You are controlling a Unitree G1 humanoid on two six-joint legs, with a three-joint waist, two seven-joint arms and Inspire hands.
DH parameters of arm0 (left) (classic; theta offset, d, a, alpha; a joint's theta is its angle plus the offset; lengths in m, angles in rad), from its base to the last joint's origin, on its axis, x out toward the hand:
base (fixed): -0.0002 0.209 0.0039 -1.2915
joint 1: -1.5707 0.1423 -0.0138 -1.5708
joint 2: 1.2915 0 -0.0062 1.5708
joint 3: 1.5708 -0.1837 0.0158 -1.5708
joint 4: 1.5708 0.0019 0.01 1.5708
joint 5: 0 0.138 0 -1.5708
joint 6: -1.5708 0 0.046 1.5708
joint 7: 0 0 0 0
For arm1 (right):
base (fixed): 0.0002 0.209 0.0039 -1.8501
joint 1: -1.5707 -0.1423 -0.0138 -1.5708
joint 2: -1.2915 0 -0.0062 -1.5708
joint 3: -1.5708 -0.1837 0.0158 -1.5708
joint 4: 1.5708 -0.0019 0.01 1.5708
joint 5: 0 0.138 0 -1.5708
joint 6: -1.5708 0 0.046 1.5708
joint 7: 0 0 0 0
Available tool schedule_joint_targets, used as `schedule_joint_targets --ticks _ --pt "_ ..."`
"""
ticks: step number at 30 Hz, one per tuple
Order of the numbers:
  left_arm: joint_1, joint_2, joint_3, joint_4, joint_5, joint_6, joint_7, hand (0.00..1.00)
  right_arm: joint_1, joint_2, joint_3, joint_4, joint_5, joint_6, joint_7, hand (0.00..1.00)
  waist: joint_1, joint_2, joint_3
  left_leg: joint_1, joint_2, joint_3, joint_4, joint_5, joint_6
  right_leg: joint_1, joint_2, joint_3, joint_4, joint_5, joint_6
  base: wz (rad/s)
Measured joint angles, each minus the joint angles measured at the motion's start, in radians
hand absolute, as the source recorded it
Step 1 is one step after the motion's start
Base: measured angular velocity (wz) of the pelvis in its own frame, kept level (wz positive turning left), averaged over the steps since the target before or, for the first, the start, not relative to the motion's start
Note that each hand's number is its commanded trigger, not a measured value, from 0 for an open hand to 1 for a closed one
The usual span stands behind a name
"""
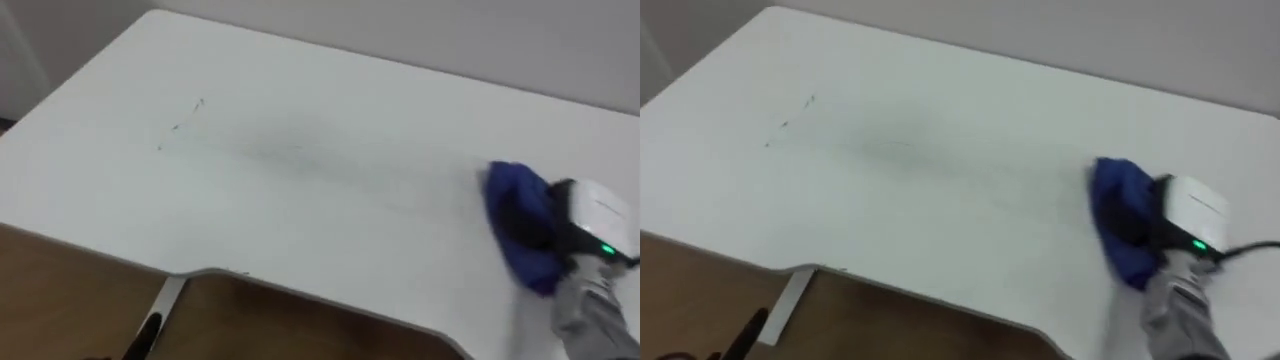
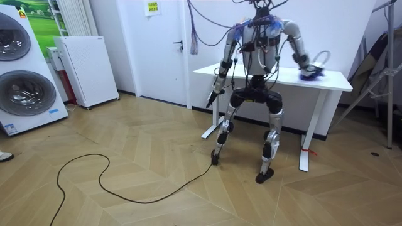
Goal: Wipe table
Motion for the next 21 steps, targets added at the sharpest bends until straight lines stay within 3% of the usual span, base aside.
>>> schedule_joint_targets --ticks 3,4,5,6,7,9,10,11,12,13,14,15,17,21 --pt "0.020 0.000 0.002 0.000 0.010 -0.021 0.000 0.00 0.018 0.002 -0.064 0.009 -0.006 0.019 0.004 1.00 -0.009 -0.004 0.0063 0.006 0.001 0.093 0.064 -0.009 0.002 0.006 0.022 0.012 -0.001 -0.011 -0.029 -0.11" --pt "0.028 0.000 0.002 -0.004 0.017 -0.024 0.000 0.00 0.015 0.003 -0.068 0.004 -0.008 0.020 0.007 1.00 -0.006 0.000 0.0094 0.001 0.001 0.093 0.098 -0.024 0.006 0.006 0.030 0.020 -0.002 -0.011 -0.036 -0.38" --pt "0.043 -0.002 0.001 0.000 0.025 -0.027 0.001 0.00 0.004 0.008 -0.057 -0.013 -0.009 0.023 0.015 1.00 0.005 0.020 0.0205 -0.012 -0.003 0.081 0.179 -0.071 0.025 0.015 0.054 0.037 -0.010 -0.006 -0.052 -0.54" --pt "0.066 -0.002 -0.001 0.004 0.030 -0.024 0.000 0.00 -0.015 0.024 -0.050 -0.032 -0.010 0.035 0.017 1.00 0.018 0.044 0.0281 -0.033 -0.026 0.036 0.258 -0.126 0.048 0.023 0.087 0.074 -0.024 -0.001 -0.070 -0.60" --pt "0.077 -0.002 -0.001 0.004 0.029 -0.020 0.000 0.00 -0.020 0.033 -0.047 -0.048 -0.010 0.048 0.019 1.00 0.028 0.051 0.0282 -0.044 -0.047 0.007 0.287 -0.147 0.054 0.020 0.095 0.102 -0.025 -0.006 -0.080 -0.67" --pt "0.115 -0.014 -0.002 0.012 0.031 -0.017 -0.004 0.00 -0.058 0.064 -0.013 -0.104 -0.010 0.098 0.052 1.00 0.083 0.079 0.0323 -0.070 -0.167 -0.044 0.328 -0.214 0.088 0.004 0.144 0.226 -0.020 -0.002 -0.097 -0.89" --pt "0.122 -0.024 -0.002 0.018 0.031 -0.016 -0.008 0.00 -0.077 0.064 0.008 -0.118 -0.013 0.109 0.068 1.00 0.104 0.084 0.0307 -0.075 -0.199 -0.049 0.321 -0.226 0.098 -0.002 0.158 0.260 -0.019 0.005 -0.102 -1.44" --pt "0.140 -0.042 0.000 0.026 0.031 -0.010 -0.022 0.00 -0.127 0.073 0.070 -0.141 -0.030 0.119 0.098 1.00 0.144 0.113 0.0368 -0.078 -0.248 -0.054 0.266 -0.230 0.112 -0.025 0.178 0.306 -0.016 0.015 -0.106 -1.59" --pt "0.153 -0.048 0.000 0.026 0.030 -0.010 -0.031 0.00 -0.167 0.109 0.141 -0.174 -0.063 0.126 0.120 1.00 0.174 0.135 0.0299 -0.078 -0.268 -0.054 0.205 -0.227 0.140 -0.044 0.184 0.306 -0.009 0.019 -0.104 -1.58" --pt "0.154 -0.044 0.002 0.025 0.030 -0.009 -0.033 0.00 -0.182 0.139 0.173 -0.191 -0.082 0.126 0.129 1.00 0.190 0.142 0.0227 -0.071 -0.268 -0.061 0.189 -0.233 0.147 -0.054 0.181 0.306 -0.006 0.020 -0.102 -1.25" --pt "0.152 -0.036 0.002 0.023 0.030 -0.010 -0.033 0.00 -0.213 0.196 0.240 -0.219 -0.119 0.125 0.149 1.00 0.207 0.129 0.0250 -0.062 -0.271 -0.060 0.161 -0.232 0.140 -0.066 0.172 0.291 -0.014 0.028 -0.096 -0.82" --pt "0.139 -0.032 -0.002 0.021 0.030 -0.008 -0.036 0.00 -0.242 0.248 0.314 -0.227 -0.154 0.116 0.164 1.00 0.211 0.117 0.0222 -0.062 -0.278 -0.067 0.142 -0.229 0.133 -0.067 0.166 0.257 -0.030 0.040 -0.096 -0.47" --pt "0.099 -0.034 -0.017 0.016 0.029 -0.004 -0.048 0.00 -0.257 0.282 0.355 -0.227 -0.187 0.078 0.180 1.00 0.204 0.102 0.0160 -0.066 -0.298 -0.101 0.113 -0.212 0.131 -0.054 0.163 0.227 -0.058 0.048 -0.098 0.51" --pt "0.092 -0.044 -0.054 -0.086 0.019 0.018 -0.053 0.00 -0.266 0.269 0.372 -0.224 -0.161 0.059 0.186 1.00 0.199 0.098 0.0152 -0.058 -0.328 -0.147 0.078 -0.193 0.139 -0.021 0.140 0.181 -0.095 0.047 -0.094 0.49"
